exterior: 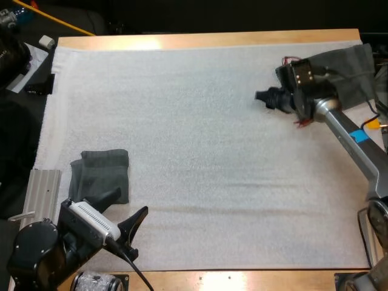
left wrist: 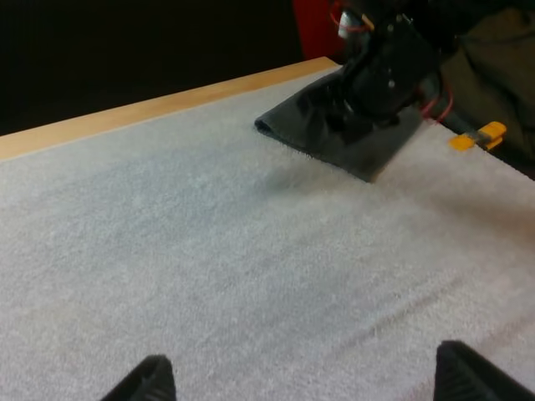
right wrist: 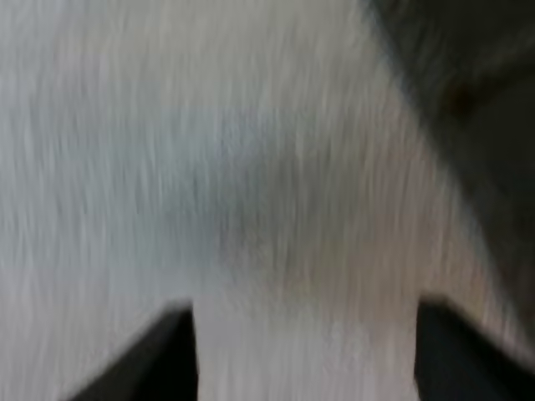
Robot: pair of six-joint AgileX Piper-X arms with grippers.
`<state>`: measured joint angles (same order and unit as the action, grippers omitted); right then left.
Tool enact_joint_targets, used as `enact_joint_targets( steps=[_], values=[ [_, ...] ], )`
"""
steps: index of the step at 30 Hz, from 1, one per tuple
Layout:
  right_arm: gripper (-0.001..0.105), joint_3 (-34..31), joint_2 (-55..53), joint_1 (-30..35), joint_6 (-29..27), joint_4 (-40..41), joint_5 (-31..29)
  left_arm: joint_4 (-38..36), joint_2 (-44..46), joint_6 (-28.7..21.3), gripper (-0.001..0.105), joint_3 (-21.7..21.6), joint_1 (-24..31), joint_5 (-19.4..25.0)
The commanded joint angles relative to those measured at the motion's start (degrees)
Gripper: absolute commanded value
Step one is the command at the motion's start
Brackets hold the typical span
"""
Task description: Pick towel from pile, fold and stack
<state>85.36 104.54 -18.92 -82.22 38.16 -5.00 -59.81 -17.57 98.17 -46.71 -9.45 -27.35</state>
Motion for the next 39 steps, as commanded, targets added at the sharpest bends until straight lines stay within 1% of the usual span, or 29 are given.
enact_joint_targets(
  steps=[1,4,13,20,23,25,26,28,30,31,32,35,39],
  values=[
    [0.055,2.9,2.7,1.3,-0.4,-0.6,-5.1,0.1,-0.5,0.4,0.062,-0.3,-0.2,-0.4],
    [0.055,3.8,5.0,3.4,-0.2,-1.3,-6.0,0.1,-0.5,0.6,0.062,-0.3,-0.2,-0.6],
    [0.055,4.6,8.9,9.2,1.2,-5.3,-5.6,0.1,-0.7,0.8,0.061,-0.3,-0.2,-1.9],
    [0.055,4.9,10.9,12.0,1.5,-6.5,-5.2,0.2,-0.6,0.9,0.061,-0.3,-0.1,-2.3],
    [0.054,4.9,11.5,11.1,0.9,-6.1,-3.6,0.2,-0.7,1.0,0.062,-0.3,-0.1,-1.9],
    [0.048,5.0,11.9,11.1,0.6,-5.6,-2.8,0.1,-0.9,1.0,0.062,-0.3,-0.1,-1.9],
    [0.042,5.1,11.9,11.1,0.6,-5.3,-2.5,0.1,-0.9,1.1,0.062,-0.3,-0.1,-1.9],
    [0.026,5.2,11.9,11.0,0.4,-4.8,-2.0,0.1,-0.8,1.0,0.062,-0.3,-0.1,-1.9],
    [0.013,5.2,11.9,10.9,0.0,-4.3,-1.6,0.1,-0.9,1.0,0.062,-0.3,-0.1,-2.0],
    [0.004,5.2,11.9,10.9,-0.3,-4.0,-1.3,0.1,-0.8,1.0,0.062,-0.3,-0.2,-1.9],
    [0.001,5.3,11.7,11.0,-0.7,-3.6,-1.0,0.0,-0.8,1.0,0.062,-0.4,-0.2,-2.0],
    [0.000,5.5,11.2,10.7,-1.8,-3.0,-0.7,0.0,-0.9,1.0,0.062,-0.3,-0.2,-2.0],
    [0.000,5.6,8.5,9.9,-5.7,-2.1,-1.8,-0.1,-1.0,1.1,0.062,-0.3,-0.1,-2.0]
  ],
)
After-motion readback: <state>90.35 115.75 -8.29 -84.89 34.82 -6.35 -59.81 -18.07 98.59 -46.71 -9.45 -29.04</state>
